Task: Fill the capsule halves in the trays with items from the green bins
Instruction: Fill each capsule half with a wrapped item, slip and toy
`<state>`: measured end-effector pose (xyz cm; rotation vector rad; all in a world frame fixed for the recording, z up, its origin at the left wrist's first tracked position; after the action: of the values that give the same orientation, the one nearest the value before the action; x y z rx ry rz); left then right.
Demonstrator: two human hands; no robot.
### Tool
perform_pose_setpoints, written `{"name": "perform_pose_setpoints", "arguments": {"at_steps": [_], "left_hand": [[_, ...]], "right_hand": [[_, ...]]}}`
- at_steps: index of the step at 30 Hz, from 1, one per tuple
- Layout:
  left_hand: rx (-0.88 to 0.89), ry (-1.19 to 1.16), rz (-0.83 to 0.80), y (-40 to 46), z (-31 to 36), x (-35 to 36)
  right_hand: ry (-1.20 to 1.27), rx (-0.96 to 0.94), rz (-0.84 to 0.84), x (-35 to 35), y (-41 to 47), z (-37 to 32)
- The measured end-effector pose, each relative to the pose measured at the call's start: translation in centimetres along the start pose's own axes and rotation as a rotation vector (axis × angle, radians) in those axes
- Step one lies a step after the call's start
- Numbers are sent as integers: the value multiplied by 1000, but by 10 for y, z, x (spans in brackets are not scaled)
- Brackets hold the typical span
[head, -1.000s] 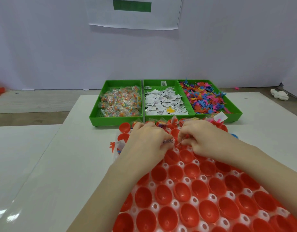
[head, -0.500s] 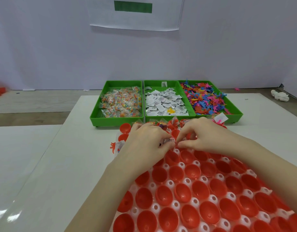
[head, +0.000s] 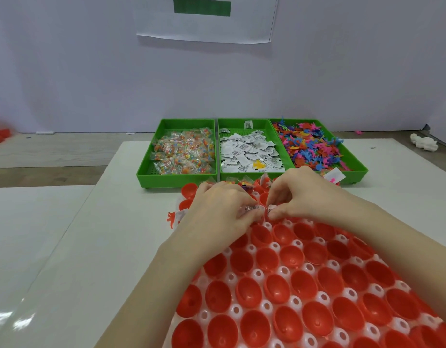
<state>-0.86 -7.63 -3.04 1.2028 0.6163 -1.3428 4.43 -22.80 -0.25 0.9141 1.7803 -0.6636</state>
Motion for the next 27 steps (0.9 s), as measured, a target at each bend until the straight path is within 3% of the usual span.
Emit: {"name": "perform_pose_setpoints", "arguments": {"at_steps": [5, 9, 11, 13, 15, 16, 18, 22, 24, 27], "left_hand": [[-32, -116, 113, 0, -4, -11], [-115, -325, 330, -2, -20, -31], [-234, -457, 459, -2, -38, -42], [-358, -563, 534, 3, -61, -48], [-476, -578, 500, 14, -86, -47], [-525, -537, 438, 21, -98, -44], [-579, -383, 262, 36, -115, -36], [-620, 92, -109, 58, -129, -21], [-635, 222, -135, 64, -127, -15], [-665, 37, 22, 69, -122, -10]], "right_hand": [[14, -13, -51, -4, -3, 3], [-23, -17, 17, -21, -14, 5], [127, -20, 169, -38, -21, 16], [267, 37, 431, -55, -21, 44], [295, 181, 609, -64, -15, 83], [275, 265, 619, -65, -10, 102], [230, 382, 519, -61, 1, 132], [170, 441, 249, -50, 22, 158], [31, 459, 160, -45, 34, 160], [-105, 501, 87, -37, 48, 161]]}}
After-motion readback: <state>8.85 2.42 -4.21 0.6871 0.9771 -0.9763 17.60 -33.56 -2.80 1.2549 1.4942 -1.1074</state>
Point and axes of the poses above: each hand's wrist, its own y-axis towards the middle knuckle, its own x-axis out of the palm, z = x × y, the point moved 1 cm from there along y, towards the middle knuckle, and after that the axes turned 3 degrees about -x, right-handed, at the moved point
